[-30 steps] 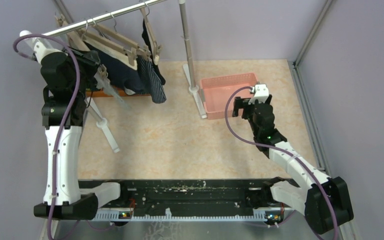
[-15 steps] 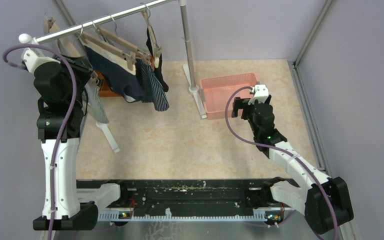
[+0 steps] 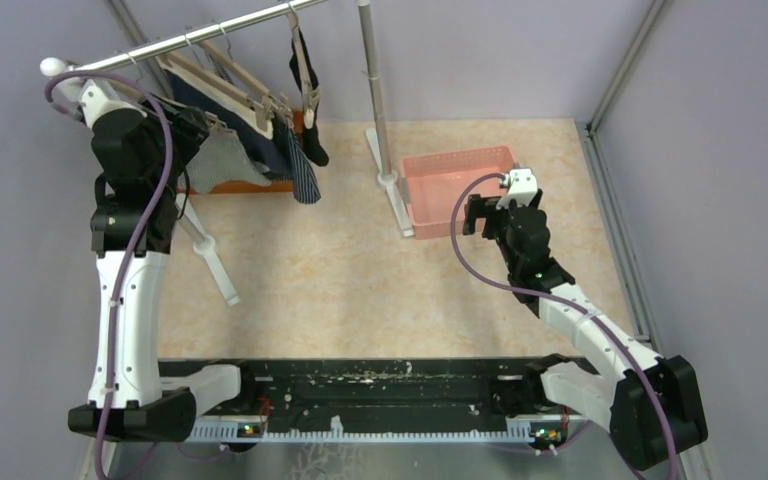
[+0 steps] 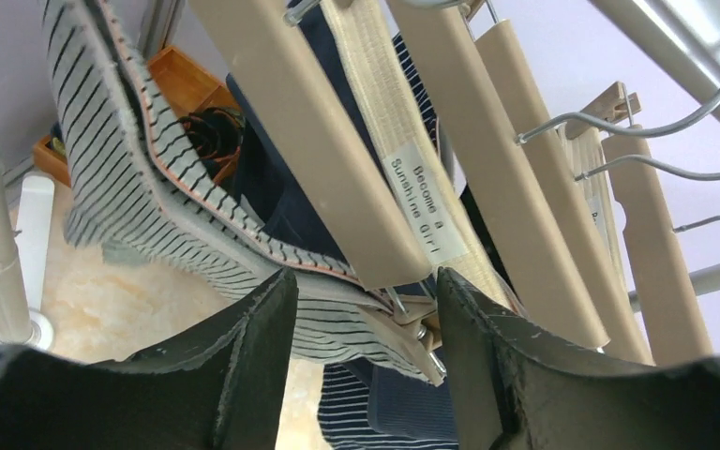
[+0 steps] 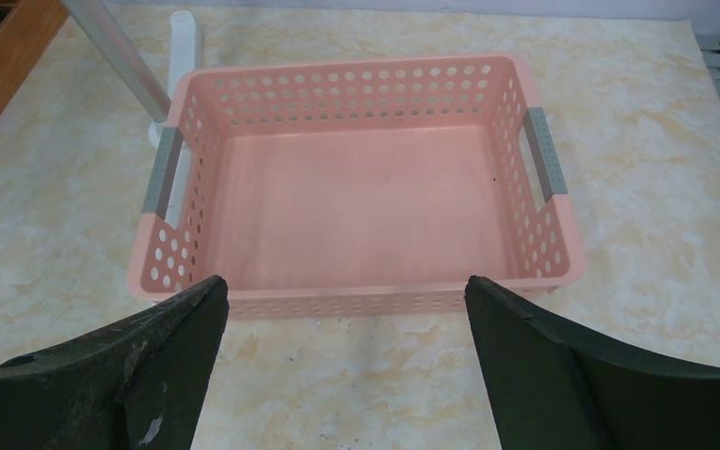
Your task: Remove the underwear clipped to the hanger
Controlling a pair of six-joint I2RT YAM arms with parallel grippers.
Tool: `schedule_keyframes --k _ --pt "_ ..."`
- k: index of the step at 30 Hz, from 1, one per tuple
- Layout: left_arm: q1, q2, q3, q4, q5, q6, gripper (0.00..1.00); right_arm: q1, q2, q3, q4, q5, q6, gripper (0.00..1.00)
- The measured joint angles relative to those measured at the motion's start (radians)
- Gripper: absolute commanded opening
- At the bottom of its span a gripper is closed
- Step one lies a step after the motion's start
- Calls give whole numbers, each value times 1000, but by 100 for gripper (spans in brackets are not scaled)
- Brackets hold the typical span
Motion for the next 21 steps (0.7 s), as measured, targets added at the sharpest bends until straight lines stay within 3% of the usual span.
schedule_keyframes --k 7,15,21 --pt "-1 45 72 -18 0 15 40 0 4 0 1 1 0 97" --pt "-2 53 132 -50 -2 15 27 0 13 0 1 1 0 97" --pt "-2 50 132 -73 -10 15 30 0 14 0 1 6 0 97"
